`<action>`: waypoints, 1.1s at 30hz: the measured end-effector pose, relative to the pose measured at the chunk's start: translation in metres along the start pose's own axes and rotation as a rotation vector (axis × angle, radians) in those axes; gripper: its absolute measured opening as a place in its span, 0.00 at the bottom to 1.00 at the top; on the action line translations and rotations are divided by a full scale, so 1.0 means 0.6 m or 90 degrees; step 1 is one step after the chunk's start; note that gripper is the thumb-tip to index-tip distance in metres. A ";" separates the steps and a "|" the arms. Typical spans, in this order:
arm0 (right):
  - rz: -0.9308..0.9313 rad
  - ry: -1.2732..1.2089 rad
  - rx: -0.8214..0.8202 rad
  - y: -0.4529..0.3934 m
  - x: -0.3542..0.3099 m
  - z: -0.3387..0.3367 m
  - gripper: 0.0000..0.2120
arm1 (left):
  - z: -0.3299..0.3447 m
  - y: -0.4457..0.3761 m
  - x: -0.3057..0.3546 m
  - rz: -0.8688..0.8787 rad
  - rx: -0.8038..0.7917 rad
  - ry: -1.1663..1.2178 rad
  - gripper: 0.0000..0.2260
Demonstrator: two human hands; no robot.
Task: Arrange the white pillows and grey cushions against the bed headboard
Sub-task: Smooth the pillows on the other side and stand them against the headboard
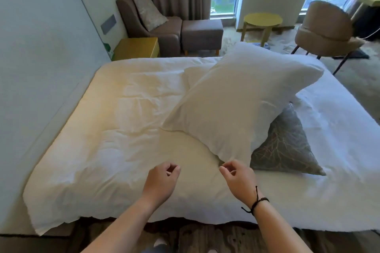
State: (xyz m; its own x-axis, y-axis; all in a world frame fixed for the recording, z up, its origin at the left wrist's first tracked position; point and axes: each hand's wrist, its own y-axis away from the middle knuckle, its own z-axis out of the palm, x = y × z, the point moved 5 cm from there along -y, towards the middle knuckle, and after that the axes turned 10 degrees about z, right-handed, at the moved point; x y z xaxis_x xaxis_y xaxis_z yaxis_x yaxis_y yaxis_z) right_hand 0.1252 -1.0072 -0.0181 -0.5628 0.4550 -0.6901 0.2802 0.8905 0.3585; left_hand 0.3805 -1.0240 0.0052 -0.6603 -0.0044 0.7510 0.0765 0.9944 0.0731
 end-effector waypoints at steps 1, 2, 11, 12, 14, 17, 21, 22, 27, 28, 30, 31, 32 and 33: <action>0.013 -0.008 0.016 -0.006 0.016 -0.014 0.04 | 0.017 -0.015 0.013 0.011 -0.016 0.001 0.08; 0.028 -0.014 0.028 -0.013 0.033 -0.027 0.04 | 0.034 -0.030 0.026 0.023 -0.033 0.002 0.08; 0.193 -0.024 0.122 -0.082 0.121 -0.145 0.08 | 0.185 -0.189 0.125 0.103 -0.170 0.062 0.06; 0.208 -0.025 0.129 -0.093 0.123 -0.158 0.09 | 0.196 -0.209 0.133 0.110 -0.177 0.072 0.05; 0.229 -0.035 0.142 -0.121 0.121 -0.181 0.10 | 0.217 -0.249 0.148 0.117 -0.191 0.084 0.04; 0.245 -0.073 0.157 -0.171 0.112 -0.208 0.11 | 0.241 -0.299 0.165 0.127 -0.195 0.075 0.06; 0.274 -0.146 0.156 -0.247 0.111 -0.231 0.17 | 0.258 -0.332 0.171 0.121 -0.192 0.062 0.11; 0.284 -0.169 0.151 -0.270 0.112 -0.236 0.19 | 0.262 -0.339 0.170 0.118 -0.193 0.052 0.11; 0.303 -0.217 0.120 -0.401 0.124 -0.253 0.28 | 0.277 -0.377 0.169 0.095 -0.182 -0.036 0.18; 0.301 -0.221 0.103 -0.429 0.126 -0.251 0.30 | 0.278 -0.383 0.172 0.093 -0.174 -0.050 0.19; 0.303 -0.262 0.067 -0.478 0.131 -0.245 0.37 | 0.281 -0.398 0.183 0.091 -0.152 -0.074 0.21; 0.311 -0.304 0.050 -0.499 0.134 -0.240 0.40 | 0.284 -0.404 0.190 0.090 -0.145 -0.084 0.21; 0.319 -0.355 0.038 -0.516 0.137 -0.237 0.42 | 0.289 -0.408 0.197 0.089 -0.144 -0.093 0.22; 0.325 -0.403 0.027 -0.531 0.141 -0.233 0.45 | 0.295 -0.412 0.204 0.086 -0.147 -0.103 0.23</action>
State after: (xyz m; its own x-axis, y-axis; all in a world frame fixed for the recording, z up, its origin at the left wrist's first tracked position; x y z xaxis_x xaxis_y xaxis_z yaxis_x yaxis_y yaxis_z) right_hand -0.1202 -1.2538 -0.1029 0.1848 0.7117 -0.6777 0.4204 0.5660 0.7091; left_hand 0.1486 -1.2516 -0.0371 -0.7415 0.1612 0.6512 0.3273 0.9343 0.1413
